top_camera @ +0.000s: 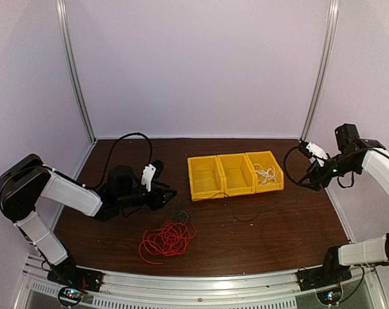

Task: Untangle the cables
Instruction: Untie one of the twisted cables from the tangled cable pile.

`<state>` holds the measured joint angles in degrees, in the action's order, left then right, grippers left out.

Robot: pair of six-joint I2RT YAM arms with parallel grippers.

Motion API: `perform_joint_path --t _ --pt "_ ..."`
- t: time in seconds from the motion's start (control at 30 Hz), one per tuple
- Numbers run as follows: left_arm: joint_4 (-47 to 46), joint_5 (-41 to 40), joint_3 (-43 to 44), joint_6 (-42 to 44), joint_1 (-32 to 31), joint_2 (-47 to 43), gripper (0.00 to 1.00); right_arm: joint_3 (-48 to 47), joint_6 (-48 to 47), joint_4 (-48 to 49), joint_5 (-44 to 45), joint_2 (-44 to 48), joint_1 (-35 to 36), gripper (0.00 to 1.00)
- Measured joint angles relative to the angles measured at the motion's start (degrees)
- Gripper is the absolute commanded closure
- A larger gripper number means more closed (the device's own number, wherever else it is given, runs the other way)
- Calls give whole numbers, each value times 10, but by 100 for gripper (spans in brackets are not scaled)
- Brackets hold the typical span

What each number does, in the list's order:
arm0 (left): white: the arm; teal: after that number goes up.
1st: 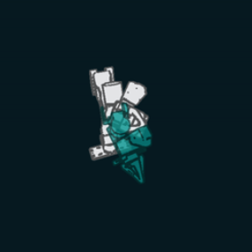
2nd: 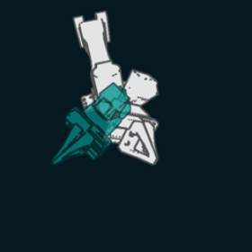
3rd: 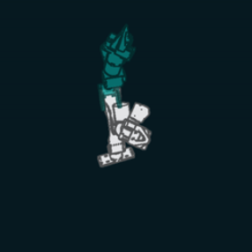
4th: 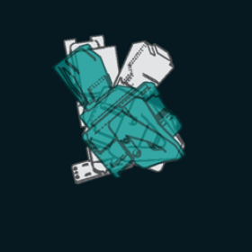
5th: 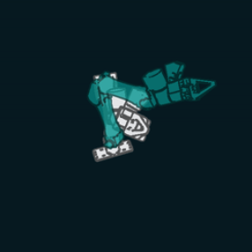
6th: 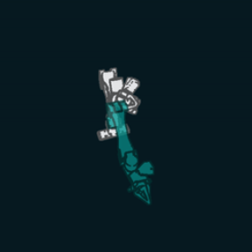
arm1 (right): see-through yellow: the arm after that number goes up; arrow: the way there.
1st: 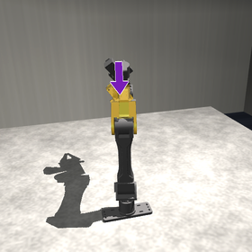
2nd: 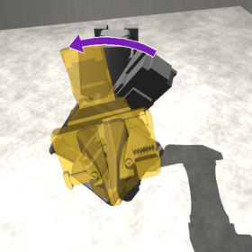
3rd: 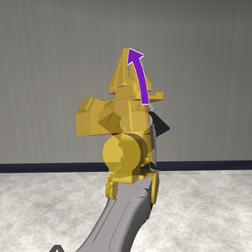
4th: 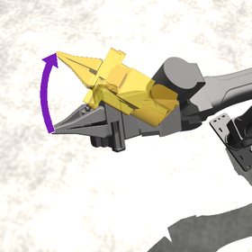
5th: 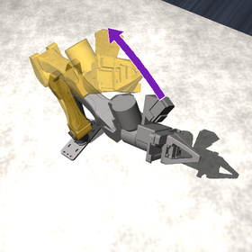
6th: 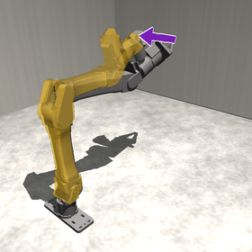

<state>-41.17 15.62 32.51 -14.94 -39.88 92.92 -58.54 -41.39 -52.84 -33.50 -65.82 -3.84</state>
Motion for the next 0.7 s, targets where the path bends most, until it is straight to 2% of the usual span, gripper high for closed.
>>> perform_joint_path --t 0.1,0.27,0.37,0.47,0.7 --pt "-4 9 13 -2 0 23 56 -31 -6 13 -1 -7 35 33" --pt "-4 22 28 -16 0 50 56 -52 -7 75 26 -76 179 49" --pt "5 27 33 -23 0 57 55 -72 -10 94 54 -162 249 52" --pt "14 26 37 -34 0 57 56 -132 -9 112 75 -263 296 53" --pt "12 11 16 -73 0 27 56 -286 -24 129 103 -407 359 54"
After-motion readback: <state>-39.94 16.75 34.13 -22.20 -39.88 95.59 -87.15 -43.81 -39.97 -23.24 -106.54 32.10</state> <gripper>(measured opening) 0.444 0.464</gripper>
